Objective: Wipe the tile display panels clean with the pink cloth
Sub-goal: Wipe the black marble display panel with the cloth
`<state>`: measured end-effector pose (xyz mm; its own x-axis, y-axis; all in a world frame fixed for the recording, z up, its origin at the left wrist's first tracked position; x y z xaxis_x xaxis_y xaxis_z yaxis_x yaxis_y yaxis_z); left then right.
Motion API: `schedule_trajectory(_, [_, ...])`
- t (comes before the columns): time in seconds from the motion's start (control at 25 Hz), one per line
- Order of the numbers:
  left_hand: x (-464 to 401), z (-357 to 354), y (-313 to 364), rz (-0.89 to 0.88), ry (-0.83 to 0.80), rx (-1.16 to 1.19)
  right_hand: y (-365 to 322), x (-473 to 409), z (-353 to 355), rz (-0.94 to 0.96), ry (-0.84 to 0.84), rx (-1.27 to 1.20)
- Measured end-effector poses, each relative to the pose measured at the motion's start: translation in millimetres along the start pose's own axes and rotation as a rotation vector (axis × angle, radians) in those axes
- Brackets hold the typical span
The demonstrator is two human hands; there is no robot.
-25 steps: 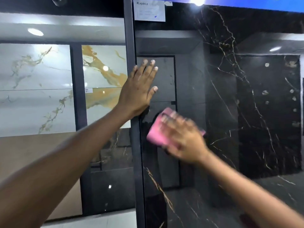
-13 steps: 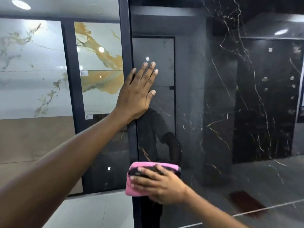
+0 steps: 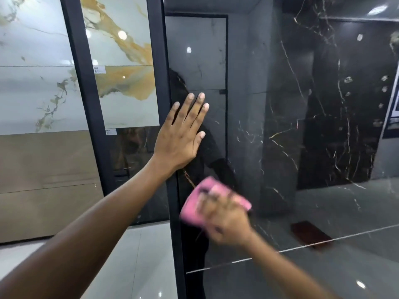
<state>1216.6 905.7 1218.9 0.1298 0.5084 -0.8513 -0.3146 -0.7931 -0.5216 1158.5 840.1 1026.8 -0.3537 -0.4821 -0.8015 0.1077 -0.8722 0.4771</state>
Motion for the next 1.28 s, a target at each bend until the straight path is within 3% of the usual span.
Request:
schedule_trajectory(0.04, [2, -1, 0, -0.004, -0.005, 0.011, -58, 32, -24, 0.256, -0.202, 0.018])
schedule_trajectory(0.08, [1, -2, -1, -0.01, -0.01, 0.015, -79, 51, -34, 0.389, -0.31, -0.002])
schedule_trajectory(0.12, [-1, -1, -3, -0.012, -0.007, 0.023, -70, 50, -28, 0.414, -0.333, -0.051])
schedule_trajectory(0.16, [-3, 2, -5, -0.001, -0.006, 0.041, -40, 32, -9, 0.355, -0.232, -0.066])
schedule_trajectory(0.2, [-3, 4, -6, 0.021, -0.006, 0.068, 10, 11, 13, 0.175, -0.081, -0.061])
schedule_trajectory(0.36, [31, 6, 20, 0.09, -0.04, 0.128, 256, -13, 128, -0.912, 0.499, -0.143])
schedule_trajectory(0.4, [42, 4, 27, 0.076, -0.049, 0.088, 271, -4, 132, -1.086, 0.617, -0.193])
schedule_trajectory(0.44, [50, 1, 31, 0.056, -0.047, 0.047, 261, 1, 123, -1.134, 0.651, -0.203])
schedule_trajectory(0.52, [56, -7, 33, 0.041, -0.045, 0.018, 183, 11, 81, -0.922, 0.519, -0.146])
schedule_trajectory(0.56, [55, -8, 32, 0.05, -0.048, 0.02, 115, 15, 48, -0.653, 0.336, -0.127])
schedule_trajectory(0.64, [54, -5, 33, 0.059, -0.047, 0.006, -46, 61, -32, 0.045, -0.214, -0.077])
schedule_trajectory(0.68, [55, -5, 34, 0.055, -0.053, -0.005, -97, 94, -54, 0.299, -0.453, -0.067])
schedule_trajectory(0.72, [56, -6, 34, 0.04, -0.056, -0.024, -116, 114, -64, 0.423, -0.562, -0.062])
schedule_trajectory(0.76, [55, -6, 32, 0.035, -0.06, -0.033, -107, 114, -59, 0.441, -0.528, -0.1])
schedule_trajectory(0.84, [51, -3, 26, 0.092, -0.066, 0.049, -32, 75, -21, 0.217, -0.261, -0.154])
schedule_trajectory(1.0, [62, 12, 63, 0.208, -0.041, 0.314, 236, 36, 111, -0.695, 0.287, -0.042])
schedule_trajectory(1.08, [71, 6, 88, 0.203, -0.073, 0.279, 294, 56, 137, -1.006, 0.52, -0.142])
schedule_trajectory(1.16, [78, -5, 97, 0.216, -0.111, 0.174, 266, 79, 109, -0.973, 0.506, -0.128])
schedule_trajectory(1.2, [79, -10, 99, 0.216, -0.122, 0.132, 221, 92, 81, -0.808, 0.38, -0.097])
schedule_trajectory(1.28, [79, -12, 99, 0.225, -0.132, 0.102, 83, 133, 4, -0.201, -0.099, -0.055])
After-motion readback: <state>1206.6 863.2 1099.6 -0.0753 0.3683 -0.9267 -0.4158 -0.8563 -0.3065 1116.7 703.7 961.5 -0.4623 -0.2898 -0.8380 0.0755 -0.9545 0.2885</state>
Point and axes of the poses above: each hand's wrist, its own x-axis away from the middle knuckle, its own z-axis out of the back of the hand, y = z × x, the point moved 8 cm from there along -x, towards the middle knuckle, and after that the axes turned 11 degrees about -x, right-handed, at the moved point
